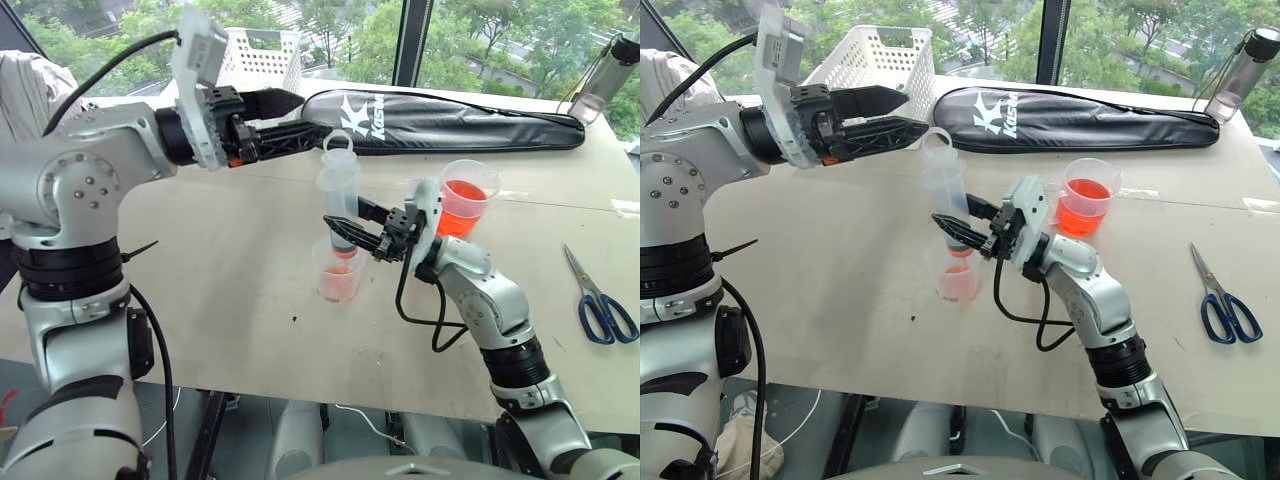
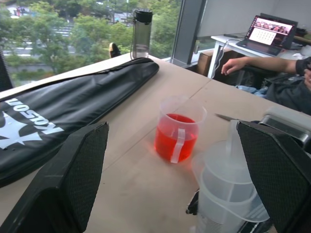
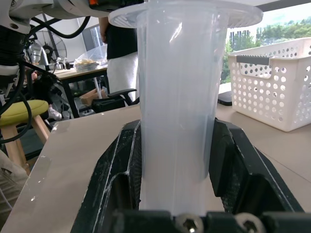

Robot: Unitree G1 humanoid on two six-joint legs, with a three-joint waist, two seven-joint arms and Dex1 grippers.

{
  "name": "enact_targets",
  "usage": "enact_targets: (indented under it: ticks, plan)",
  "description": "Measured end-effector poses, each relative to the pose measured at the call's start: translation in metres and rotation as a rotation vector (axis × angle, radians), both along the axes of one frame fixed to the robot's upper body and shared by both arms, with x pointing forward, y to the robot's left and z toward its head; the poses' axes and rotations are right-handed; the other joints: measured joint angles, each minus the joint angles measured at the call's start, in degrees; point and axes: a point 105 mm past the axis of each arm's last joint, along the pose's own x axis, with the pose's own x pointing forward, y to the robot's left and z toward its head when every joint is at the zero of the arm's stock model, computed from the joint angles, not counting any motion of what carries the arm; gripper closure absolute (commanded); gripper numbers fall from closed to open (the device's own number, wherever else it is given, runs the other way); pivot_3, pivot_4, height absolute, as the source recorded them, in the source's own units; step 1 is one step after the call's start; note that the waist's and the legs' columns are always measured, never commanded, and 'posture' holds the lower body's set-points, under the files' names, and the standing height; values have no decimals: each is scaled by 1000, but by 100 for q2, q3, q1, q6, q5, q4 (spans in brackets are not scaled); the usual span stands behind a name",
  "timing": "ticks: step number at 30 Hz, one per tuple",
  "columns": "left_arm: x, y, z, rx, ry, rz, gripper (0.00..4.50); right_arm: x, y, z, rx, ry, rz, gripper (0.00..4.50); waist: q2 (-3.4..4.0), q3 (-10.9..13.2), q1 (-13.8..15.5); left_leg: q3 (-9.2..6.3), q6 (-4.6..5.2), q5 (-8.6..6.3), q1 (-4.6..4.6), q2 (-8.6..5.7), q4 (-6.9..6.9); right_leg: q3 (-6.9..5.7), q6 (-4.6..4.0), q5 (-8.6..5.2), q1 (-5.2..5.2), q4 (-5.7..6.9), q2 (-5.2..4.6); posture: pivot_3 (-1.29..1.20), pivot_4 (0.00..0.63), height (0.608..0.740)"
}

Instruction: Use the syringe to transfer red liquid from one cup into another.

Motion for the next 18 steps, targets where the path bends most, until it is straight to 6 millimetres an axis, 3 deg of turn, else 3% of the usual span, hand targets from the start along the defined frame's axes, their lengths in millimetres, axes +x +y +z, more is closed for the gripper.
enact_targets:
  ticks: [12,13,15,18]
  plan:
    - [-8,6,1,-3,30,-31,220,-1,0,5,25,-14,-3,3042,0,0,7,-1,0,0,0,0,0,-1,0,0,0,0,0,0,150,724]
    - [-8,5,1,-2,28,-32,711,-2,0,7,28,-19,0,3042,0,0,6,0,0,0,0,0,0,0,0,0,0,0,0,0,150,724]
    - [-9,3,0,2,24,-37,1249,-2,0,8,29,-22,1,3042,0,0,5,-1,0,0,0,0,0,-1,0,0,0,0,0,0,150,724]
    - [-9,-3,-4,10,20,-56,2616,-2,0,7,24,-18,0,3042,0,0,8,-1,0,0,0,0,0,-1,0,0,0,0,0,0,150,724]
